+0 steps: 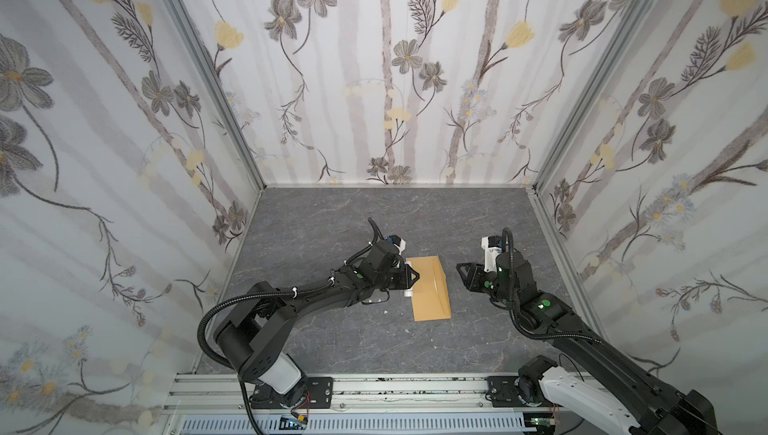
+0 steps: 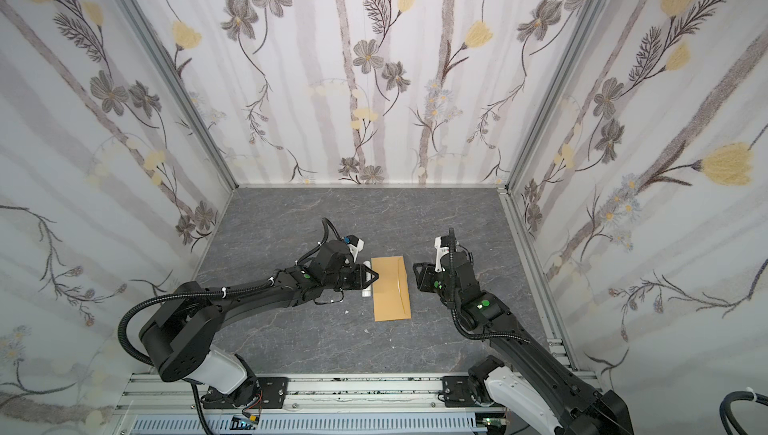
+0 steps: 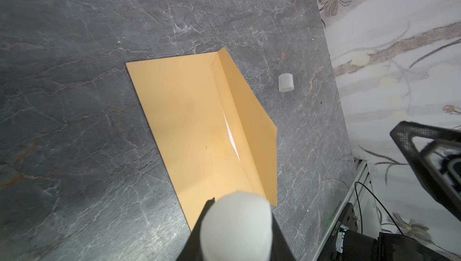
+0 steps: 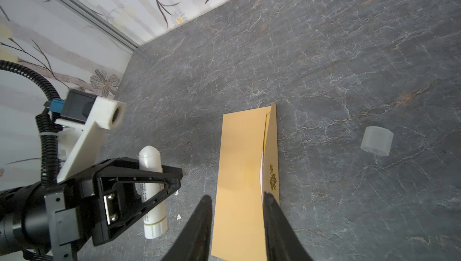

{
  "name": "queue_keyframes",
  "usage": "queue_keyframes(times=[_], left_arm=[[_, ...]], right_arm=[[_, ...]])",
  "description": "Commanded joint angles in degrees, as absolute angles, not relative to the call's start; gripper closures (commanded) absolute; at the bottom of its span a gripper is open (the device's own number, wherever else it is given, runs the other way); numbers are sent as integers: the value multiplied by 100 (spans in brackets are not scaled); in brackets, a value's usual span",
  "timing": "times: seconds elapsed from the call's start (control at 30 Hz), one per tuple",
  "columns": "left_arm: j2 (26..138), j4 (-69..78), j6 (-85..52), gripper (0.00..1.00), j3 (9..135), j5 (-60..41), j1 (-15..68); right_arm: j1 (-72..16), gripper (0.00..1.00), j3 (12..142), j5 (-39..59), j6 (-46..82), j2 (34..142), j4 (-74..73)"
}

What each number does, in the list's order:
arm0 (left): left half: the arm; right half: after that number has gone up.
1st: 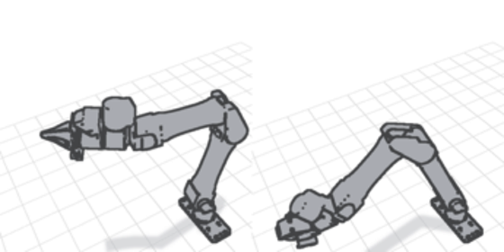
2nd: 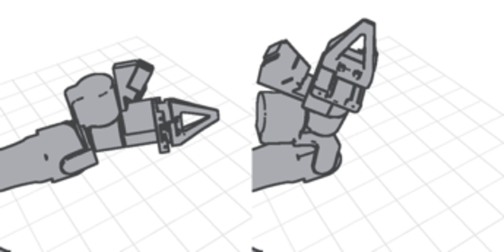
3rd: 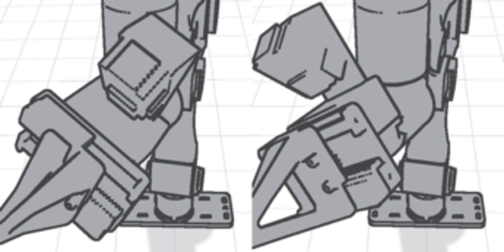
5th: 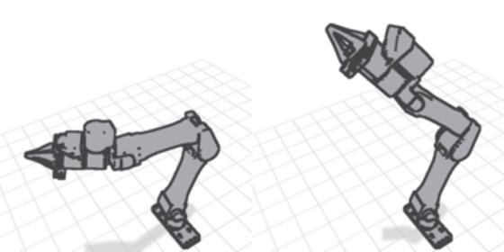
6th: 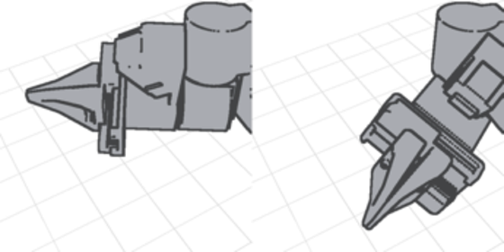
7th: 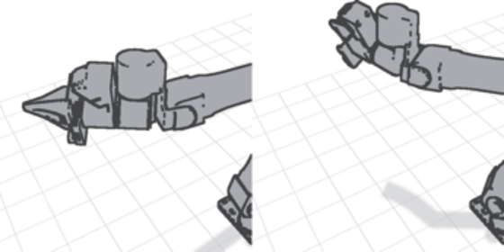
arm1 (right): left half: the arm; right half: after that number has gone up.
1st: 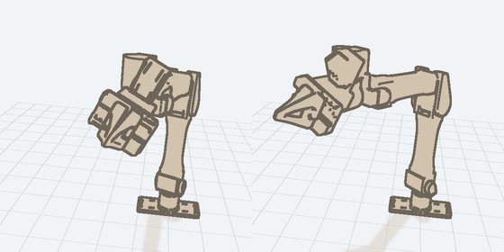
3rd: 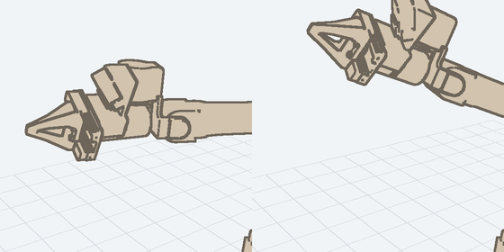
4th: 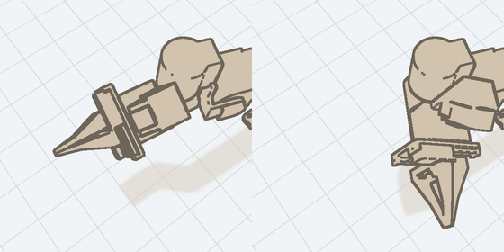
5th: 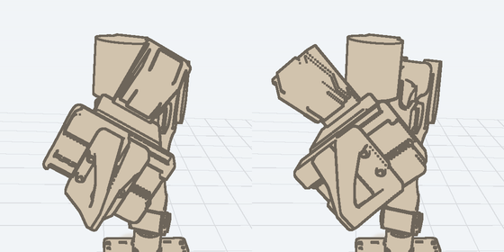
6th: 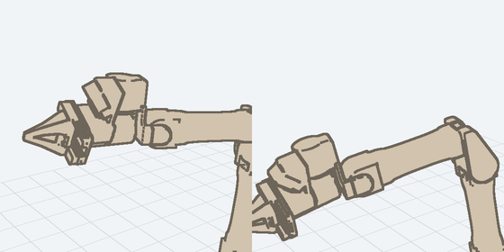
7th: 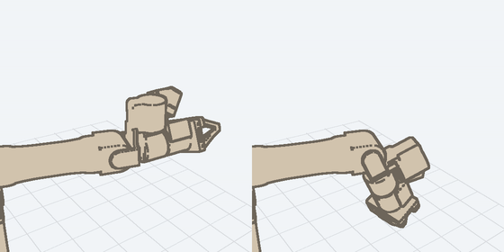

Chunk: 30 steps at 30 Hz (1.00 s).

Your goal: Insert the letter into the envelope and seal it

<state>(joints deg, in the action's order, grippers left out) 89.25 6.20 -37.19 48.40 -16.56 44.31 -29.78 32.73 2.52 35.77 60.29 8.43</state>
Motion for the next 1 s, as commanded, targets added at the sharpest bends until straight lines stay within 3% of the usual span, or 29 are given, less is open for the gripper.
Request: queue_keyframes(times=[0.0, 0.23, 0.73, 0.97], left_arm=[[8950, 668, -3501, 100, 4797, -1634, 4443], [9351, 720, -3498, 100, 4993, -1673, 4438], [10345, 1283, -3549, 100, 5181, -1986, 4396], [10553, 1258, -3621, 100, 5200, -1980, 4317]], right_arm=[[-2935, 65, 3201, 196, 3597, 6164, 839], [-2911, 67, 3252, 255, 3626, 6818, 765], [-2705, 100, 3426, 326, 3453, 8133, 156], [-2731, 100, 3751, 493, 3323, 8682, -46]])
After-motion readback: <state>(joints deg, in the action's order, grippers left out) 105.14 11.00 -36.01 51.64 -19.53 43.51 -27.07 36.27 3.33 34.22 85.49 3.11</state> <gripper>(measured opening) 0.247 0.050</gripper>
